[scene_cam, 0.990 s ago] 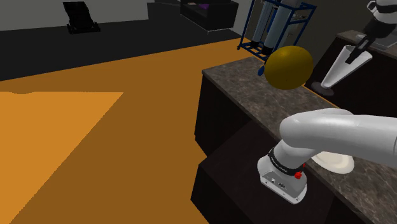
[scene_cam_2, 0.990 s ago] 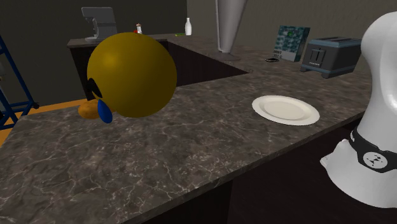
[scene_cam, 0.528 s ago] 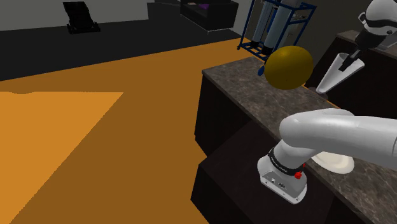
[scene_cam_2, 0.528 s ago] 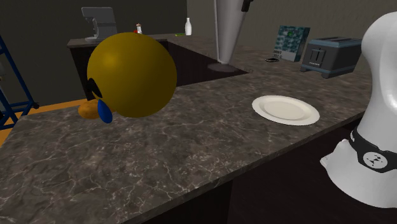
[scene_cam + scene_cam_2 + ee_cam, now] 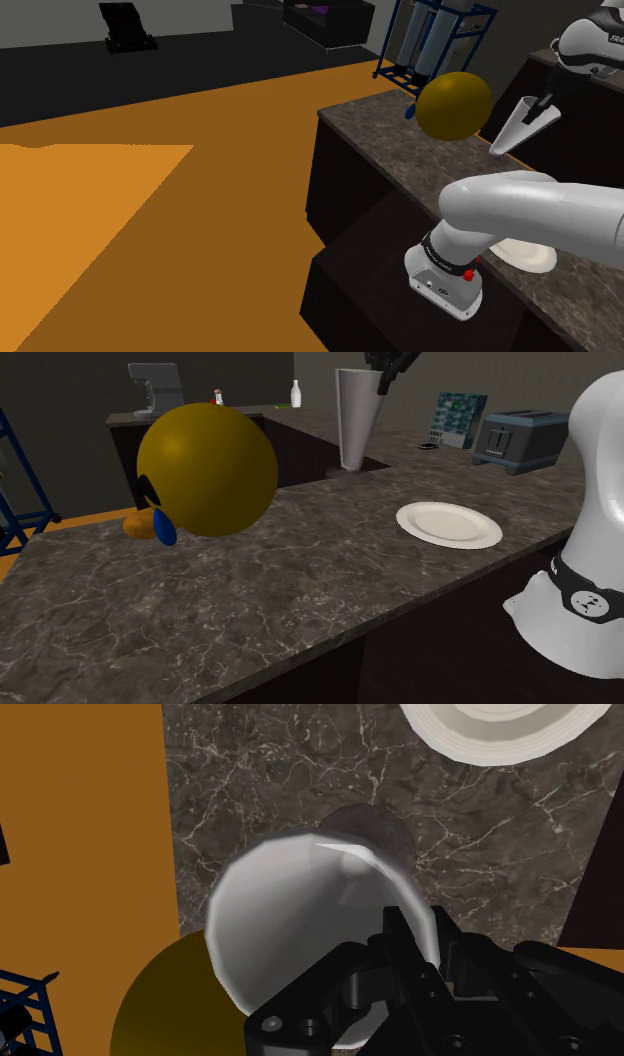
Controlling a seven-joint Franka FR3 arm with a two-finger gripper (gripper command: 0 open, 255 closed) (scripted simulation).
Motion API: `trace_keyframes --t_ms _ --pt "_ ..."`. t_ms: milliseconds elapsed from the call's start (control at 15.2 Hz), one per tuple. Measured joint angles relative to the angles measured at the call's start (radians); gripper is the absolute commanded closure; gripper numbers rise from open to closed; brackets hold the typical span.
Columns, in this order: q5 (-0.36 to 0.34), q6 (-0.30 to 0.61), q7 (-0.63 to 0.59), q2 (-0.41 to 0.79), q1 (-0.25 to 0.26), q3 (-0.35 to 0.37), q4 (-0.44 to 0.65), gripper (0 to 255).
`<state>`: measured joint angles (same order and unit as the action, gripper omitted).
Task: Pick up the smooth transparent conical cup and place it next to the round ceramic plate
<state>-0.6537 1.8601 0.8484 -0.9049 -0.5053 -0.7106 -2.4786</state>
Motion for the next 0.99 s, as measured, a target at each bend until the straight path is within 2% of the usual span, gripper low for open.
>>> trace_keyframes --t_ms 990 --pt "-0.104 0.196 -0.036 0.035 -0.019 -0.119 -0.156 255"
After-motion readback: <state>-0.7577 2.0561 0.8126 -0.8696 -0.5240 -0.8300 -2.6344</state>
